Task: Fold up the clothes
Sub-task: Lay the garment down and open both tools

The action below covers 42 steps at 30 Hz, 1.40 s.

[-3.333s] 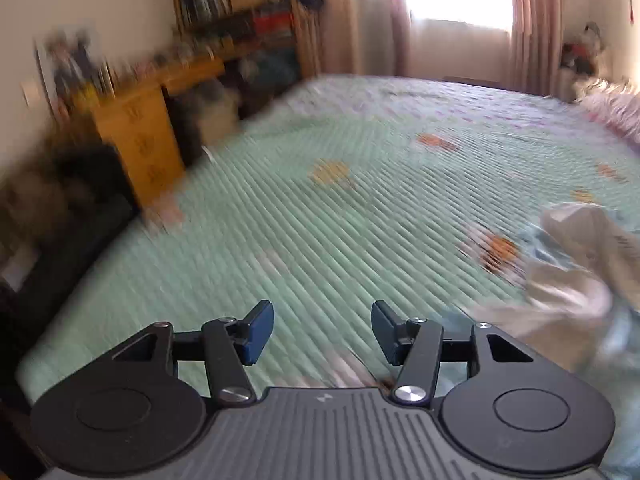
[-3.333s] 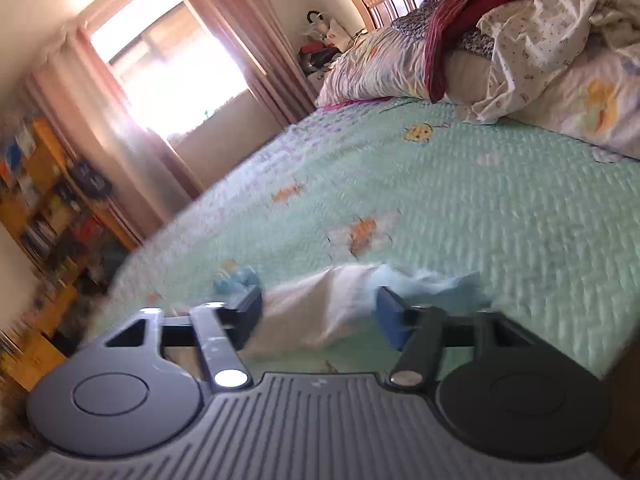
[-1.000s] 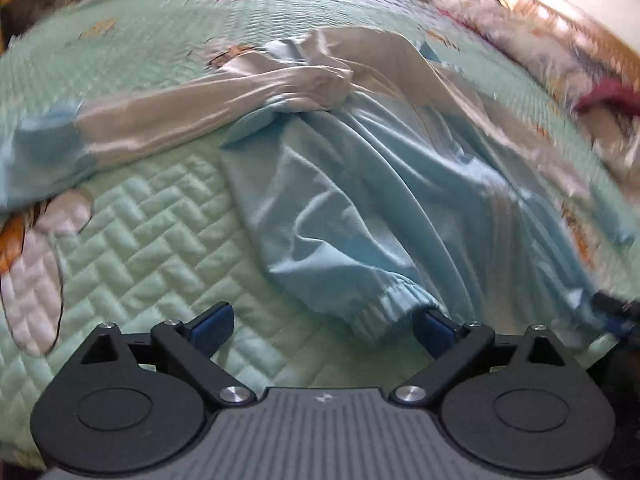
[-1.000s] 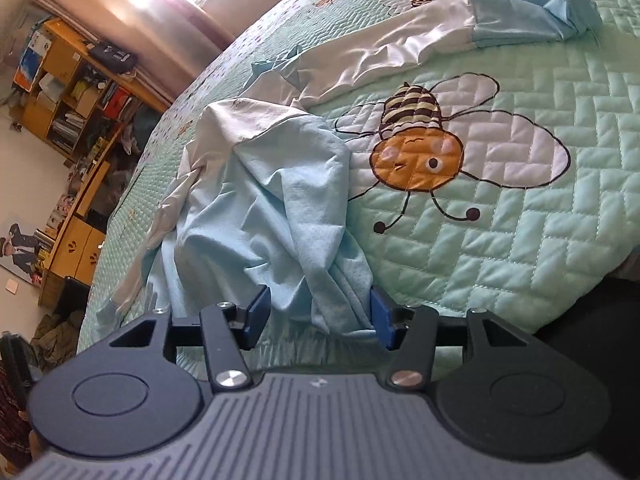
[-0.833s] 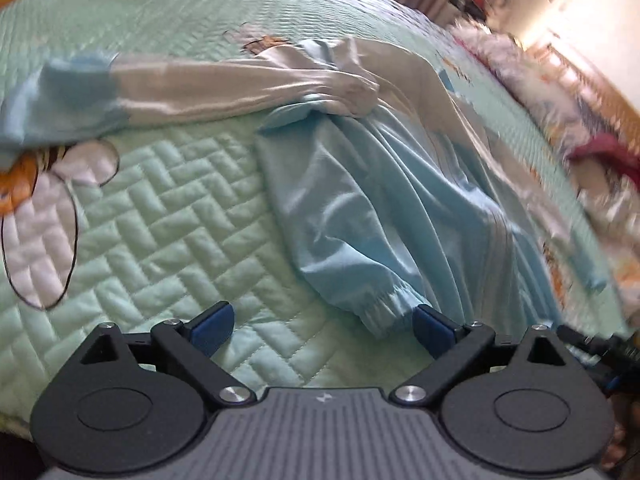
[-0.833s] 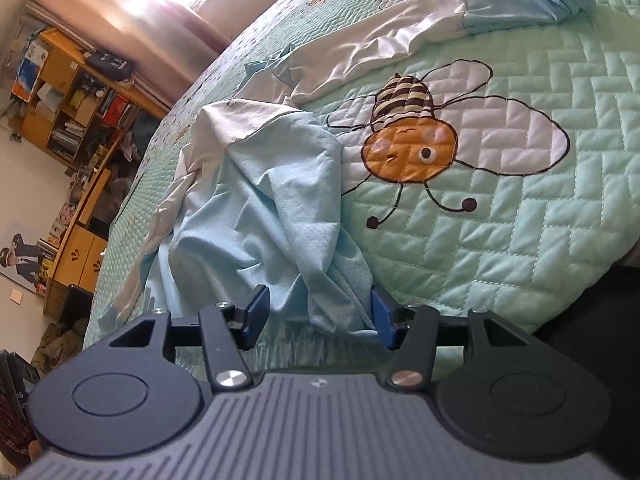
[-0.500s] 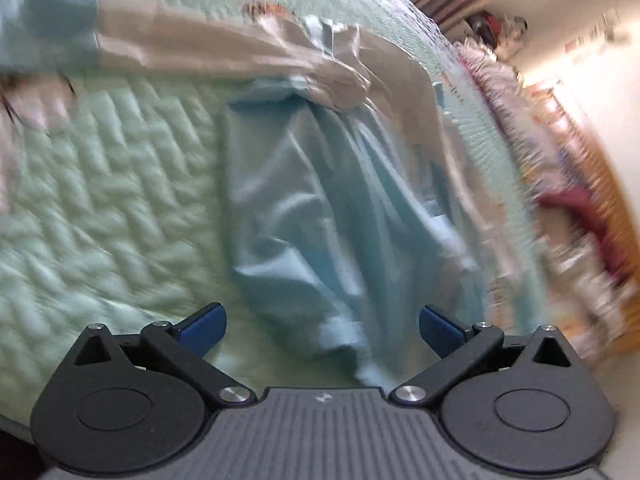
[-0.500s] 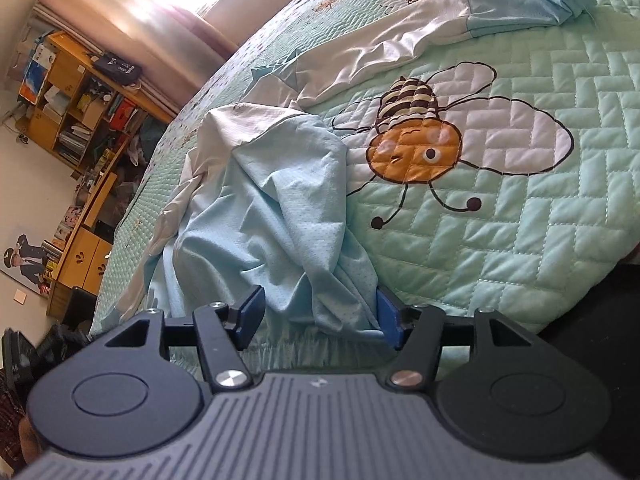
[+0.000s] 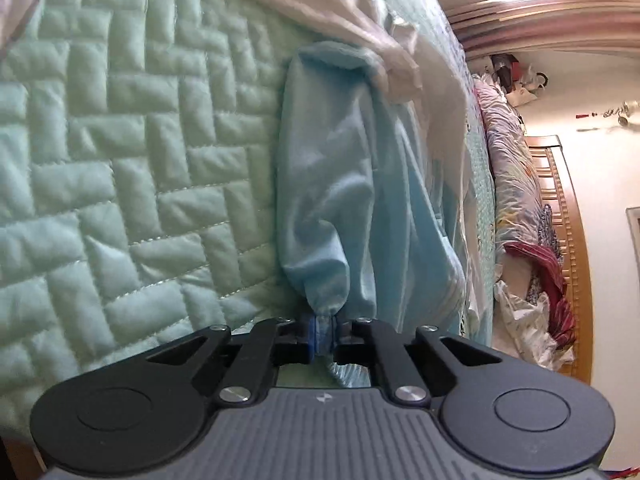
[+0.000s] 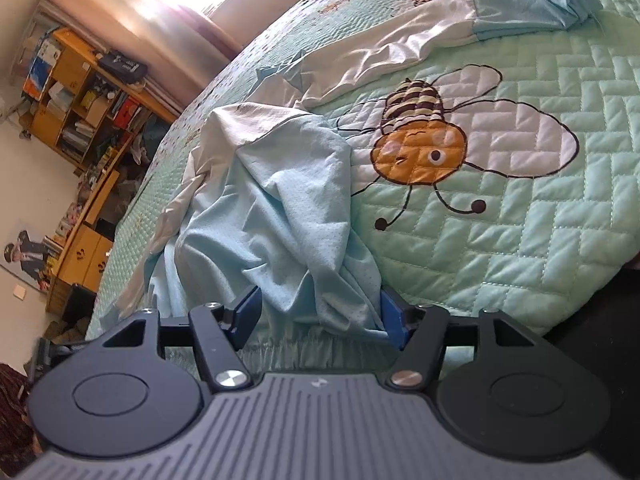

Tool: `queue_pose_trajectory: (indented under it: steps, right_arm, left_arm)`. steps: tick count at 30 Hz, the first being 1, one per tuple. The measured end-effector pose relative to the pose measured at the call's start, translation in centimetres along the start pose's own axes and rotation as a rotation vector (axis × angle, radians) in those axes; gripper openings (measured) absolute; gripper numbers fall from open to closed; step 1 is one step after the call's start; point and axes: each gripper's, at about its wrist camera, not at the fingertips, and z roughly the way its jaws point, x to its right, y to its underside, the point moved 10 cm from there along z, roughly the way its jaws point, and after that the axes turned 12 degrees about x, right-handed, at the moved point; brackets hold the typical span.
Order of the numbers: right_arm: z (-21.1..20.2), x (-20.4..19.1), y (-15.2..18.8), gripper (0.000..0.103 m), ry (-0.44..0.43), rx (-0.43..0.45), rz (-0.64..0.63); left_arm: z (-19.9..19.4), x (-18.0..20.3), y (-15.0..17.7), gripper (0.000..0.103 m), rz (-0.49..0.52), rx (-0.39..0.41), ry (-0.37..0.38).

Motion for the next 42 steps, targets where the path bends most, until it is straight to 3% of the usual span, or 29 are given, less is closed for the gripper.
queue_pose_trajectory:
  steps: [1,2,3,4,6,9,10,11,14,16,18,21,23,25,29,32,34,37,40,42]
  right_arm:
    - [-0.1,-0.2,0.0,0.063,-0.001,-0.008,-0.011]
    - [-0.2,-0.3,-0.1,0.048,-0.003,-0.017,-0.022]
    - [-0.3,-0.5,-0.1,0.019,-0.005,-0.026,-0.032]
    - [-0.3,-0.6,-0.2,0.008,-0.006,-0.034,-0.043]
    - [-1.4,-1.8,-0.6,0.004,-0.058,-0.036,-0.022]
    - [-3.7,-4.3,-1.5,0.004,-0.146,0.009,-0.077]
    - [-3.9,-4.1,-1.6,0.004,-0.128,0.013,-0.074]
    - [-3.4,-3.3,-1.4,0.005,-0.100,0.001,-0.061]
    - [-1.5,0.3,0.4,0.011,0.026,-0.049,0.002]
    - [-1.9,0.8,0.2,0.023,0.052,-0.015,0.001]
    - [-3.1,0.2,-1.1,0.051,0.034,0.074,-0.017]
    - [-4.4,0.5,-3.5,0.056,0.089,0.191,-0.092]
    - [-4.8,1.5,-5.5,0.058,0.094,0.221,-0.056]
    - [-4.4,2.5,-6.8,0.059,0.077,0.227,0.023]
    - [-3.0,4.1,-6.2,0.059,0.073,0.242,0.102]
    - [-2.4,3.5,-5.3,0.059,0.098,0.245,0.034]
    - [-2.1,3.0,-5.1,0.059,0.113,0.245,-0.015]
    - [-1.7,3.1,-4.9,0.059,0.126,0.239,-0.047]
    - [-1.5,3.8,-4.9,0.059,0.130,0.222,-0.014]
    - [-1.4,4.2,-4.7,0.059,0.128,0.210,0.010]
  left_arm:
    - [-1.0,0.8,-0.2,0.008,0.035,0.021,0.013]
    - [-2.1,1.7,-0.5,0.008,0.069,0.043,0.028]
    - [-3.4,2.5,-0.8,0.008,0.099,0.063,0.045]
    - [-4.9,3.3,-0.9,0.008,0.140,0.078,0.064]
    - [-7.7,4.5,-1.0,0.008,0.225,0.095,0.084]
    - [-8.8,2.2,-0.3,0.016,0.265,0.044,0.020]
    - [-8.1,-0.1,-0.1,0.021,0.232,0.023,-0.031]
    - [-7.3,-2.4,0.0,0.020,0.194,0.004,-0.088]
    - [-6.4,-5.1,0.2,0.017,0.078,0.035,-0.044]
    - [-6.7,-5.2,0.1,0.018,0.040,0.053,0.000]
    - [-7.0,-5.1,0.0,0.020,0.049,0.057,0.016]
    - [-7.9,-3.7,-0.6,0.050,0.082,0.089,0.034]
    - [-9.3,-2.9,-1.8,0.085,0.155,0.143,-0.021]
    - [-10.5,-2.1,-2.9,0.093,0.249,0.205,-0.128]
    - [-11.9,1.2,-3.6,0.093,0.535,0.319,-0.317]
    - [-11.3,3.9,-2.7,0.095,0.721,0.365,-0.338]
    - [-9.8,5.8,-1.8,0.101,0.848,0.381,-0.348]
    - [-6.4,7.5,0.3,0.101,1.011,0.397,-0.339]
    - [-3.0,6.0,2.5,0.101,1.070,0.346,-0.358]
    - [-1.7,3.8,3.1,0.101,1.021,0.318,-0.363]
